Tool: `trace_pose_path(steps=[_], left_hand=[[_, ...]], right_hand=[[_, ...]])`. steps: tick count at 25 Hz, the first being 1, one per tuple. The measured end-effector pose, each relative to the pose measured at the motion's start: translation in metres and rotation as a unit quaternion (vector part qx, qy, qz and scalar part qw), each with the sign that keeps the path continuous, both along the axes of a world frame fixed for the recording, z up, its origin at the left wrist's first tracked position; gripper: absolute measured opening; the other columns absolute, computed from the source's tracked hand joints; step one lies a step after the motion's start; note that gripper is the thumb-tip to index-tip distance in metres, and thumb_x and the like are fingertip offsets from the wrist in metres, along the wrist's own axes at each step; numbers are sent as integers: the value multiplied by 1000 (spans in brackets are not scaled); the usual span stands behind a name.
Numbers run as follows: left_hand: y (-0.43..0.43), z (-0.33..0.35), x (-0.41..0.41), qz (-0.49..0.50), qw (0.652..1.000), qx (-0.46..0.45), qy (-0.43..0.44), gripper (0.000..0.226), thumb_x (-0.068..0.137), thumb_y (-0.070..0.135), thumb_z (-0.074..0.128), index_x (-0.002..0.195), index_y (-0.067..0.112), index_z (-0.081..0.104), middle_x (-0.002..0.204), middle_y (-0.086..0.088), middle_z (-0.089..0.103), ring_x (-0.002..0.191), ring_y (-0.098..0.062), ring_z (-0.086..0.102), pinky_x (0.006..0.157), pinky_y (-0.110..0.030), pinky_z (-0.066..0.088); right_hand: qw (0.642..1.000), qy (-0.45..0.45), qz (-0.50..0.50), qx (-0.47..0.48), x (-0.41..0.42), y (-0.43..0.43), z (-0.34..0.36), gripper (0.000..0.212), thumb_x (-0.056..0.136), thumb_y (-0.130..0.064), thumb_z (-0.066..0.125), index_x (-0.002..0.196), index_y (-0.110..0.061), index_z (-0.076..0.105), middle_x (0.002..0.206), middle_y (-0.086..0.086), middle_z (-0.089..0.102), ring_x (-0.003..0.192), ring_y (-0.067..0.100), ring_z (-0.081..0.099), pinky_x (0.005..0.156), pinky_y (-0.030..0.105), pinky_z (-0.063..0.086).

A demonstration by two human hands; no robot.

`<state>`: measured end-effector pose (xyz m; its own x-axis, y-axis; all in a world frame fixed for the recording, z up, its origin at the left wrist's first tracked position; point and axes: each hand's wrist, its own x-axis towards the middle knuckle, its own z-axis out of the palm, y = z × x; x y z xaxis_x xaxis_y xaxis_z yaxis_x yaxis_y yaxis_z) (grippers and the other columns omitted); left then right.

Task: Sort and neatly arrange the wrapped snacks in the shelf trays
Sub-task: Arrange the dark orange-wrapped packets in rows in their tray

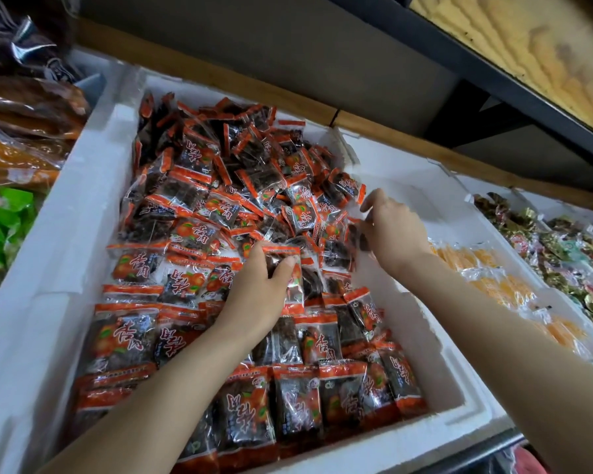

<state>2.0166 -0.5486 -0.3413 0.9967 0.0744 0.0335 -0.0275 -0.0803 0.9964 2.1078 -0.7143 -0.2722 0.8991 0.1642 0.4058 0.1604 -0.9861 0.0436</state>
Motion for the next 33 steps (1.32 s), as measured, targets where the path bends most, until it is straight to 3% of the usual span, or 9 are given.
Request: trace_pose_path(steps=[4,8,12,19,21,23,25,28,33], left_hand=[[2,5,-2,21,999,-33,-14,22,102,28,34,122,19,40,84,-4,42,65,-11,37,53,-19,32],[0,11,-9,-46,996,-65,-29,20,100,32,38,121,34,39,88,8,52,73,-3,52,64,-14,38],[2,14,-11,-65,992,-85,-74,33,90,26,61,119,34,47,104,25,54,85,24,51,72,-3,42],[4,20,-10,38,990,-100,-89,33,80,11,73,97,32,54,86,5,65,60,7,58,53,-5,44],[5,23,-9,53,988,-115,-84,32,81,11,71,97,33,53,85,6,65,60,5,57,53,-6,42],[8,25,-8,75,987,-125,-65,32,82,15,70,98,35,51,81,7,63,59,0,57,48,-6,40],[11,25,-8,82,987,-129,-53,35,83,16,70,104,34,49,70,11,52,48,4,50,42,-4,35],[10,26,-9,68,990,-112,-60,38,84,17,69,111,32,47,68,13,43,47,0,46,41,-4,33],[10,22,-7,70,991,-102,-57,33,86,18,66,105,36,46,69,10,41,54,-5,40,43,-6,34]], right_hand=[[962,74,108,241,-34,32,13,11,89,-12,59,94,-16,51,78,3,63,63,16,62,54,25,46],[844,246,87,469,-52,61,14,8,90,-3,55,94,-9,52,66,3,55,39,3,55,52,20,52],[725,323,49,607,-54,66,23,19,92,-2,52,74,-8,51,59,2,49,39,2,51,43,9,43],[581,400,106,701,-72,61,23,10,92,3,49,95,-5,54,70,4,61,56,3,60,59,10,53],[646,356,142,660,-69,55,18,10,92,0,51,98,-9,52,72,2,60,58,3,59,58,11,51],[862,202,150,440,-53,34,6,7,93,-8,54,95,-14,55,79,2,60,60,5,57,59,14,49],[975,125,113,145,-34,10,-13,7,93,-19,54,98,-19,60,94,3,64,72,12,61,71,24,52],[970,233,28,-55,-14,-13,-42,23,89,-33,60,110,-22,61,111,3,66,95,23,62,83,31,49],[966,259,21,0,5,-12,-52,34,77,-29,75,106,-15,64,105,3,67,97,21,61,82,27,45]])
